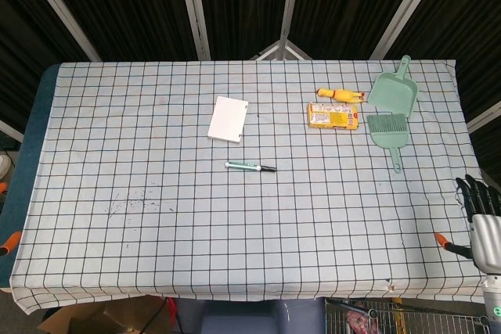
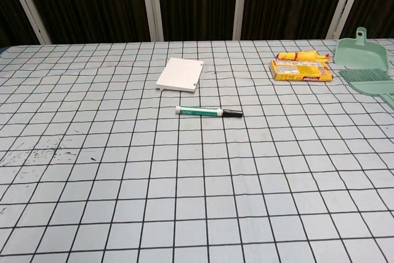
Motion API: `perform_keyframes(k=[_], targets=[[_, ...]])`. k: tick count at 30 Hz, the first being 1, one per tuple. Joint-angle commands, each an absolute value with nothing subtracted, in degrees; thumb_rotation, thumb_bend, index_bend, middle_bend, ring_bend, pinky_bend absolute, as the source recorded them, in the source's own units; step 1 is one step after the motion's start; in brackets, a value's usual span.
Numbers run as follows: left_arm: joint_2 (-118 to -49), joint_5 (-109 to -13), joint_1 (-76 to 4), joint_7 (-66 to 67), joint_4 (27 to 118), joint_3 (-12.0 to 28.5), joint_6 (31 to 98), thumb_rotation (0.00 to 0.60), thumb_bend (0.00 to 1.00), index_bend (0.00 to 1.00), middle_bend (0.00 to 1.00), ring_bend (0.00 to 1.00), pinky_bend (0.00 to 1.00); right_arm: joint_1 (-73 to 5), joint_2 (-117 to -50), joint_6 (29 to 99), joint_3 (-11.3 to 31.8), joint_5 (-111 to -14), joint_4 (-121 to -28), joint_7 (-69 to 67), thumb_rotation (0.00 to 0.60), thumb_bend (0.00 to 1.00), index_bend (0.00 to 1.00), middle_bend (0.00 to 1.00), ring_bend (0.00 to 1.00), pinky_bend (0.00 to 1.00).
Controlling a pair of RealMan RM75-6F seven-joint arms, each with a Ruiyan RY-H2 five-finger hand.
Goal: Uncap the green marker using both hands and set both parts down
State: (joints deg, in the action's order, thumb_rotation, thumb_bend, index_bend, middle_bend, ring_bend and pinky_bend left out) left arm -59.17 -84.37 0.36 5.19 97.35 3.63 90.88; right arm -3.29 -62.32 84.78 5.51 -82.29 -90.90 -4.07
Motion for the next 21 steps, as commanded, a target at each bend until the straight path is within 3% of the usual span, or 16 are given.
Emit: perform_keyframes(k=[1, 7, 14, 21], targets=[[-58.34, -84.14, -0.53, 5.92, 97.58, 3.68, 89.31, 0.600, 0.29, 0.17, 0.01, 0.00, 0.00, -3.04, -62.14, 85.22, 5.58, -82.35, -90.92, -4.46, 0.600, 0.05, 0.00, 0.00, 0.00, 0.00], [-52.38, -80.79, -4.64, 9.15, 100.35, 6.13, 83.16, 0.600, 0.29, 0.15, 0.01, 0.00, 0.00, -2.77, -61.77, 85.64, 5.46, -82.76, -90.93, -4.95, 0.600, 0.05, 0.00, 0.00, 0.00, 0.00], [-42.40, -72.21, -14.49, 14.22, 105.60, 11.65, 69.47, 0.600, 0.29, 0.15, 0.01, 0.00, 0.00, -2.60, -61.57, 86.23, 5.71, -82.78, -91.21, -4.58, 0.600, 0.05, 0.00, 0.00, 0.00, 0.00], [-45.29, -63.48, -26.64, 27.85, 101.75, 15.85, 60.34, 0.600, 0.29, 0.17, 0.02, 0.00, 0.00, -2.83, -61.80, 86.12, 5.64, -82.90, -92.33, -1.79, 0.600, 0.05, 0.00, 0.00, 0.00, 0.00]])
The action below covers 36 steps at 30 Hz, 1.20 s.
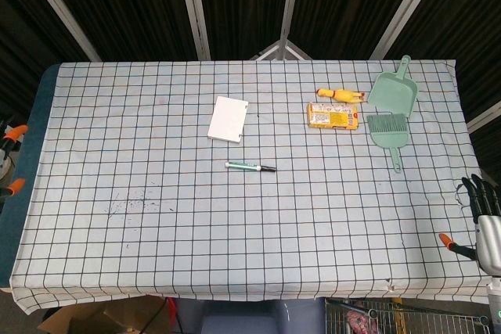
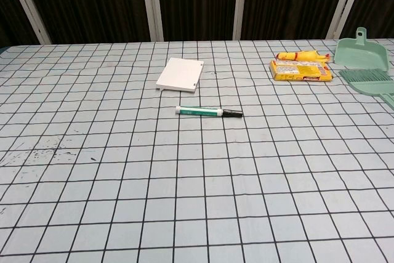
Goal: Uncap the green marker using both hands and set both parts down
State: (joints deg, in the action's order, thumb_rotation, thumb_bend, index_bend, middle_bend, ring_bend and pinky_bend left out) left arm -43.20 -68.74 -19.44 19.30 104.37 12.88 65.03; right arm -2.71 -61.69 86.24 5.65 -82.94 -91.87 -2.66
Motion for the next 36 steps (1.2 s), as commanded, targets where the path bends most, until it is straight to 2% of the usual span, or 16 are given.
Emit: perform_keyframes(k=[1, 9, 18, 26, 30, 36], targets=[[-47.41, -62.47, -28.74, 30.39, 99.97, 16.30, 59.86, 0.600, 0.29, 0.17, 0.02, 0.00, 0.00, -2.85, -61.84, 86.06, 5.64, -82.80, -92.54, -1.25, 0.600, 0.05, 0.00, 0.00, 0.00, 0.00], [-64.53, -58.61, -40.58, 35.72, 84.98, 18.12, 55.88, 0.600, 0.29, 0.20, 0.03, 0.00, 0.00, -2.94, -62.01, 85.67, 5.84, -81.56, -93.84, 2.01, 0.600, 0.05, 0.00, 0.00, 0.00, 0.00], [-74.59, -43.65, -52.64, 52.10, 75.97, 18.27, 50.28, 0.600, 0.29, 0.21, 0.03, 0.00, 0.00, -4.21, -63.25, 82.42, 6.05, -78.46, -93.93, 6.82, 0.600, 0.05, 0.00, 0.00, 0.00, 0.00], [-81.92, -16.99, -64.37, 71.79, 73.27, 16.62, 50.00, 0.600, 0.30, 0.25, 0.02, 0.00, 0.00, -5.37, -64.03, 80.26, 6.78, -75.46, -94.19, 10.10, 0.600, 0.05, 0.00, 0.00, 0.00, 0.00], [-85.20, 1.89, -69.65, 76.77, 73.15, 18.43, 49.01, 0.600, 0.30, 0.25, 0.03, 0.00, 0.00, -6.00, -64.48, 79.49, 7.32, -74.06, -94.23, 11.47, 0.600, 0.05, 0.00, 0.00, 0.00, 0.00], [-88.36, 20.71, -76.81, 84.58, 70.04, 19.65, 49.69, 0.600, 0.30, 0.26, 0.03, 0.00, 0.00, -7.09, -65.41, 77.38, 7.45, -72.05, -93.44, 13.58, 0.600, 0.05, 0.00, 0.00, 0.00, 0.00]])
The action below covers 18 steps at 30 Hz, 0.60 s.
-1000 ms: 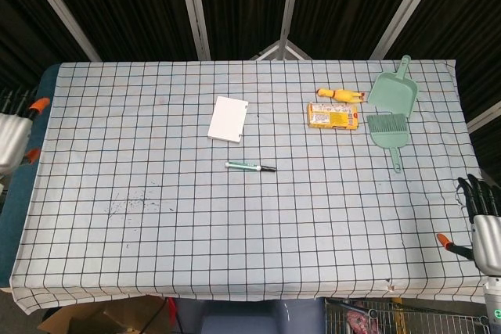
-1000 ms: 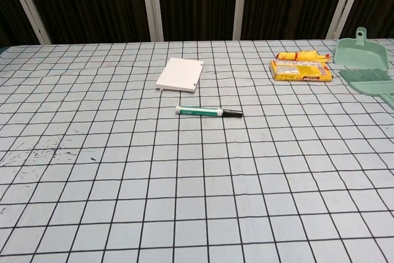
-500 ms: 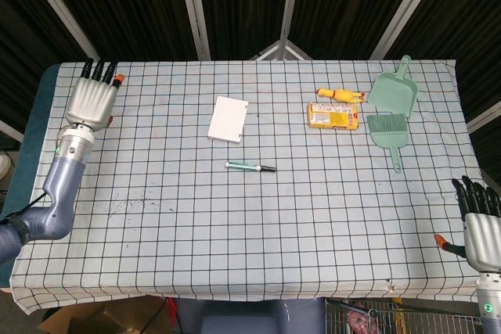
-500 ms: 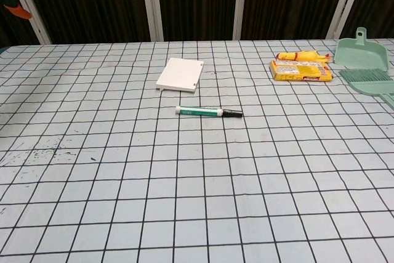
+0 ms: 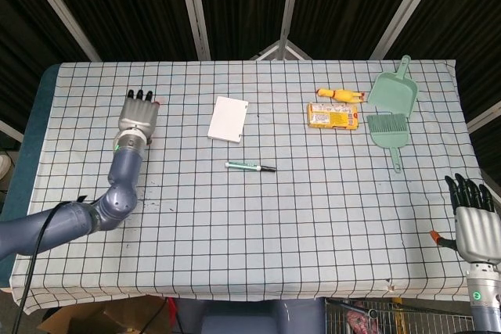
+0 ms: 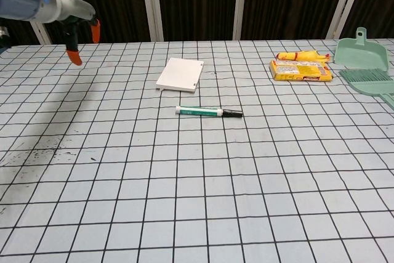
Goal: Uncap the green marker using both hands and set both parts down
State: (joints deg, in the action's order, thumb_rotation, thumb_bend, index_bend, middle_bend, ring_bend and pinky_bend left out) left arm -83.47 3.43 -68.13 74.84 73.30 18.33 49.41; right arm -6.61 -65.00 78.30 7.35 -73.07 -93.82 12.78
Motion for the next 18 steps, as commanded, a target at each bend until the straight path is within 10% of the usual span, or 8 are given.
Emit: perform_keyframes(k=[1, 18], targets=[[-88.95, 22.76, -77.77, 86.01, 69.32, 19.69, 50.19, 0.600, 0.30, 0.27, 0.03, 0.00, 0.00, -7.19, -65.47, 77.11, 7.48, -71.71, -93.36, 13.77, 0.600, 0.05, 0.00, 0.00, 0.00, 0.00], [-96.40, 22.77, -79.28, 84.20, 64.65, 23.21, 43.84, 0.600, 0.30, 0.33, 0.06, 0.00, 0.00, -7.74, -65.68, 76.06, 7.36, -70.37, -92.83, 13.77, 0.600, 0.05, 0.00, 0.00, 0.00, 0.00]])
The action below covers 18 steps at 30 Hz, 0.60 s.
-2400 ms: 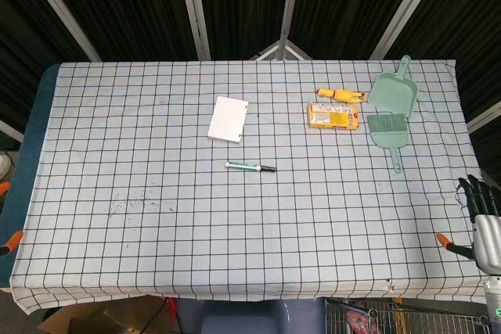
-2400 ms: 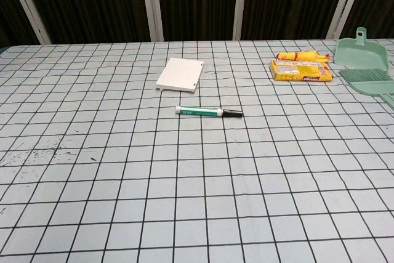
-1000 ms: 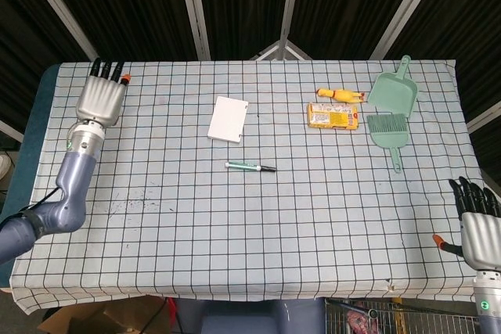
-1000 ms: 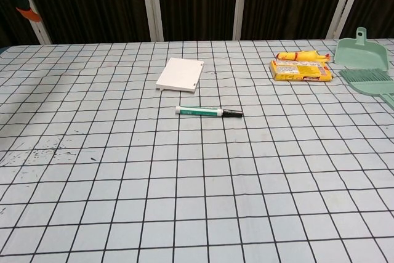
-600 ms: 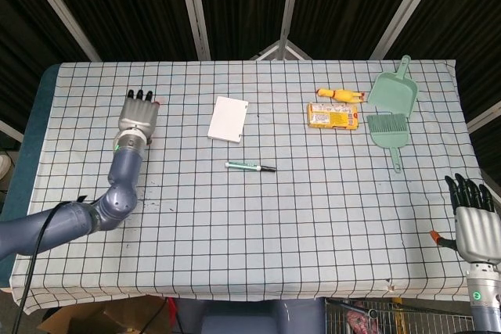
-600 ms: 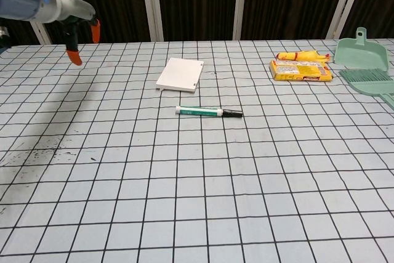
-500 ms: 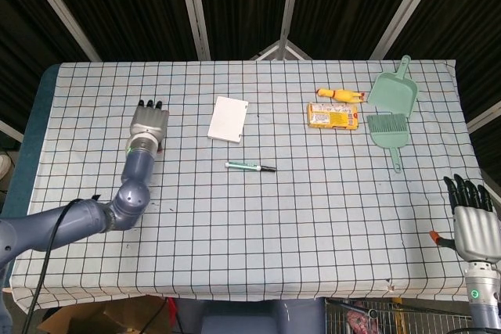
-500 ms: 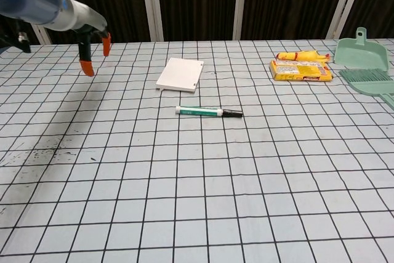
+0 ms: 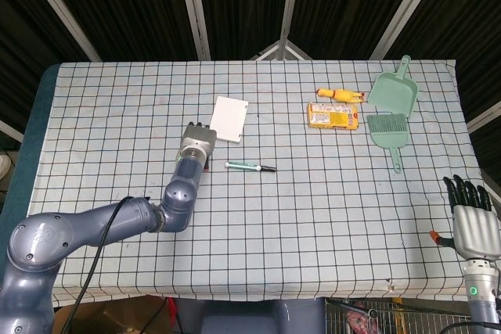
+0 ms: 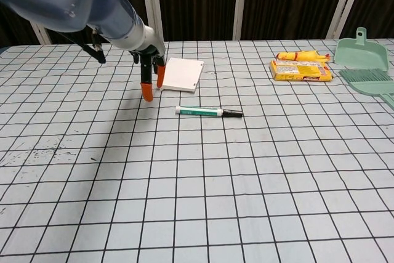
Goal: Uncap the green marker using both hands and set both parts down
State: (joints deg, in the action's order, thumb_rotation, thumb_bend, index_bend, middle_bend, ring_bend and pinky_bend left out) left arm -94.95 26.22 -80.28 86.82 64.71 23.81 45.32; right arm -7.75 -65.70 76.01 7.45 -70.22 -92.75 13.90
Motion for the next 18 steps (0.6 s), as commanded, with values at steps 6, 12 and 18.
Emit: perform_keyframes(k=[6, 12, 18], targets=[[-98.94, 15.48, -78.71, 79.56, 64.16, 21.39, 42.34, 0.600, 0.31, 0.35, 0.07, 0.00, 0.00, -8.08, -65.79, 75.52, 7.13, -70.69, -92.79, 13.33, 0.600, 0.05, 0.00, 0.00, 0.00, 0.00], [-100.64, 6.26, -77.87, 73.53, 64.60, 20.14, 41.46, 0.600, 0.36, 0.38, 0.08, 0.00, 0.00, -8.21, -65.64, 75.22, 7.26, -70.32, -92.80, 12.72, 0.600, 0.05, 0.00, 0.00, 0.00, 0.00], [-101.97, -1.84, -77.40, 67.54, 65.43, 19.36, 42.36, 0.600, 0.38, 0.39, 0.09, 0.00, 0.00, -8.15, -65.46, 75.16, 7.12, -70.51, -92.57, 11.71, 0.600, 0.05, 0.00, 0.00, 0.00, 0.00]])
